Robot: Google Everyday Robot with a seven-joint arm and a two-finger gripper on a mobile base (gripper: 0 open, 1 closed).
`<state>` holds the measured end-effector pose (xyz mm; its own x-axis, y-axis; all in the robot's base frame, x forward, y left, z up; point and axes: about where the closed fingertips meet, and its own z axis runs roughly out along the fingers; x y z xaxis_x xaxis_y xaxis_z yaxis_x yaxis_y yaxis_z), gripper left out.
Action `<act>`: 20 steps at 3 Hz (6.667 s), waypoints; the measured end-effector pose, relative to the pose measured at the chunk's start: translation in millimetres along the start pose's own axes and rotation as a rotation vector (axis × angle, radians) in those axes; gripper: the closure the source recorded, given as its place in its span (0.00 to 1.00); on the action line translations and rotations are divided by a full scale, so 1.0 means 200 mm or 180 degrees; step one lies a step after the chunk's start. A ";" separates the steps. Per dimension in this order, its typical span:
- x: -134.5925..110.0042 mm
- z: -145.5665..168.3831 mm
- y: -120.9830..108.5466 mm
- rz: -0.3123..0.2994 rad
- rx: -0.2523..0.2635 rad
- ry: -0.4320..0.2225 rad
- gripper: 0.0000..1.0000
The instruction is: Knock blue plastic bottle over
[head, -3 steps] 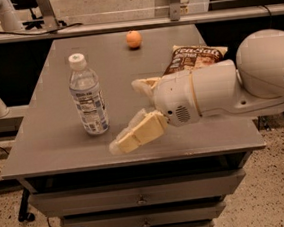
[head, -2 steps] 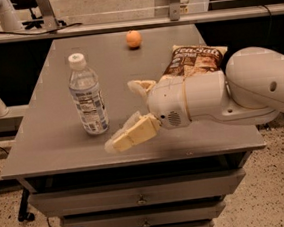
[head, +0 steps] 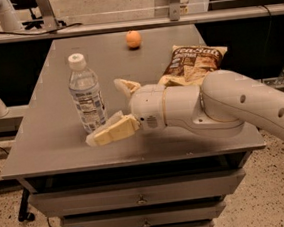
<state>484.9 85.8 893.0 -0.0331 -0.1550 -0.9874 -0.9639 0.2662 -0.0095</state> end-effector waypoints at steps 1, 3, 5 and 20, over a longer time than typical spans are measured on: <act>-0.02 0.11 -0.03 -0.0033 -0.0016 -0.0190 0.00; -0.06 0.16 -0.07 -0.0268 -0.0066 -0.0345 0.42; -0.21 0.10 -0.20 -0.0512 -0.0120 -0.0060 0.88; 0.09 0.00 0.06 -0.1126 -0.0198 0.3198 0.00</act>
Offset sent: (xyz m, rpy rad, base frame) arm 0.0243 0.0339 -0.0028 0.1351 -0.1223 0.0218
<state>472.7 86.3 875.7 0.0760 -0.9350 -0.3463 -0.9722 0.0076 -0.2340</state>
